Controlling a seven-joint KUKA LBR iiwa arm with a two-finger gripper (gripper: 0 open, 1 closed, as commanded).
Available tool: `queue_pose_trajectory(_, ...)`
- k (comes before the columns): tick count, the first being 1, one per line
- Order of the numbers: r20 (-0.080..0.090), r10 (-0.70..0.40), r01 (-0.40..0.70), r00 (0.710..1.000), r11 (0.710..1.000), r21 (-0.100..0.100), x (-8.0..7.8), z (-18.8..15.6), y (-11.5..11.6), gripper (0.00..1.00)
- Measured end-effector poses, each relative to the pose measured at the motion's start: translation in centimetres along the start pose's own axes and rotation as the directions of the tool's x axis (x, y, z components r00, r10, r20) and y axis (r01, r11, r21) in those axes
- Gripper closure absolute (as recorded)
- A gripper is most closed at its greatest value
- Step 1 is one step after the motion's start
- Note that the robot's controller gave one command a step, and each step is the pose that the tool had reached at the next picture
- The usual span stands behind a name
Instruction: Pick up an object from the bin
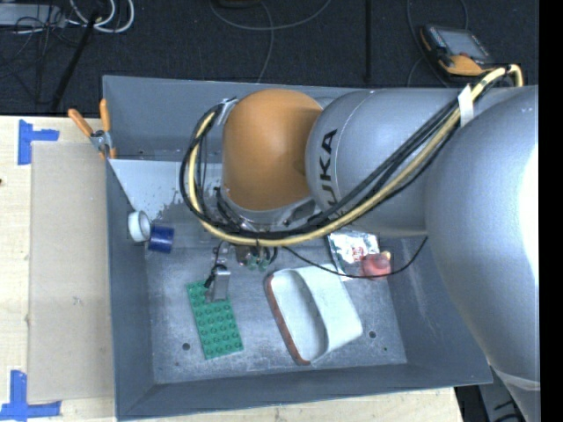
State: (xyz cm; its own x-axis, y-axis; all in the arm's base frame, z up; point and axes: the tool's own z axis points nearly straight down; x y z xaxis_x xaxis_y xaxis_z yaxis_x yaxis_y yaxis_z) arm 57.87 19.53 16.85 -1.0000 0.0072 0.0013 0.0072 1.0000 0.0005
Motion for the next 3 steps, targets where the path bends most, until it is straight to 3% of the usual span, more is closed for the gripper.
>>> queue_pose_trajectory(1, -0.001, -0.263, 0.263, 0.965, 0.965, 0.000, 2.8, 9.9, -3.8, 0.00)
queue_pose_trajectory(2, 0.004, -0.260, 0.260, 0.966, 0.966, 0.000, 2.5, 9.4, -3.7, 1.00)
queue_pose_trajectory(3, 0.012, -0.264, 0.264, 0.964, 0.965, 0.002, -1.7, -4.1, -5.9, 1.00)
